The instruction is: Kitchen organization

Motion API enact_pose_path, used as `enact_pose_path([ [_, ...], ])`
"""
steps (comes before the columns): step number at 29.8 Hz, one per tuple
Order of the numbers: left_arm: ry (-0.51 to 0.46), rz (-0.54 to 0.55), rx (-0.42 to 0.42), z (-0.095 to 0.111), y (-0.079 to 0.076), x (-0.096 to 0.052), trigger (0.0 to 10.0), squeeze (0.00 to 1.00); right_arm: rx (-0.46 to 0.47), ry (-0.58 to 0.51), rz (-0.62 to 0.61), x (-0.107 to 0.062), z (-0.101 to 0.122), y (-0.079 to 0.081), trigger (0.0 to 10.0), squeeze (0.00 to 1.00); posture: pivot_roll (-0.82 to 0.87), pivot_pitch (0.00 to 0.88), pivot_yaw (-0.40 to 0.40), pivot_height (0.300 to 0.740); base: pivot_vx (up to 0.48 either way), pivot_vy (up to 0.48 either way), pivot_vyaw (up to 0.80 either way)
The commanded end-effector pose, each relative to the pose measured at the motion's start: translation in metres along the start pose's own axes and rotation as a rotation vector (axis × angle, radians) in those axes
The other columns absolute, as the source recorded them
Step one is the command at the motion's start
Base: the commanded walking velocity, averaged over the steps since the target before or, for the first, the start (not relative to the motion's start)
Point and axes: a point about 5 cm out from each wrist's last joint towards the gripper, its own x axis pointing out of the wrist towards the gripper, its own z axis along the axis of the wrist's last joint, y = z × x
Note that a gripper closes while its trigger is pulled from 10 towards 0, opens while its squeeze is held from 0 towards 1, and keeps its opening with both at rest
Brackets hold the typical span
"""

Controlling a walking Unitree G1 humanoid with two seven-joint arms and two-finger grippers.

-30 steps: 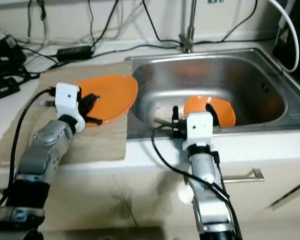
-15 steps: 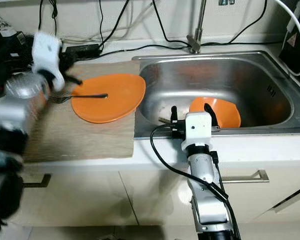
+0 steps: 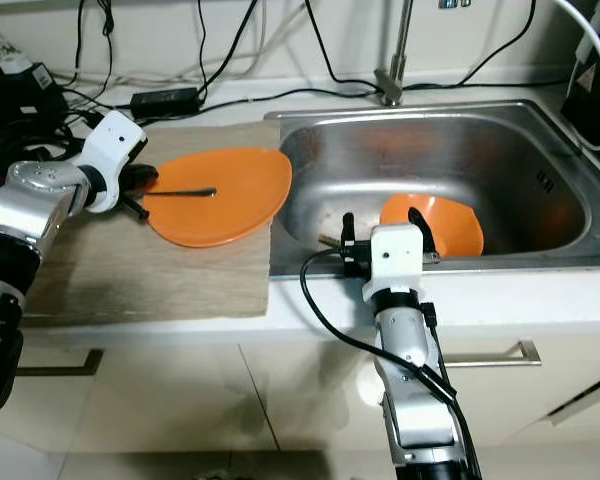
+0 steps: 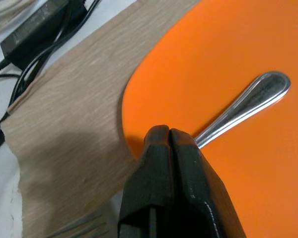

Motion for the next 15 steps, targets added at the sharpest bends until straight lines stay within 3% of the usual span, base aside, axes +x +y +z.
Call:
enact_pose_path([
  [1,-0.020,0.045,-0.009,0.007,0.015,-0.007,10.0,0.00,-0.002,0.010,0.010,-0.001,-0.001,0.002,10.0,0.00,-0.05,0.000,0.085,0.740,0.000,0.000,0.00],
  [15,-0.002,0.093,-0.041,-0.007,0.027,-0.016,10.0,0.00,-0.004,0.015,0.035,-0.001,-0.002,0.003,10.0,0.00,-0.04,0.000,0.063,0.740,0.000,0.000,0.00],
])
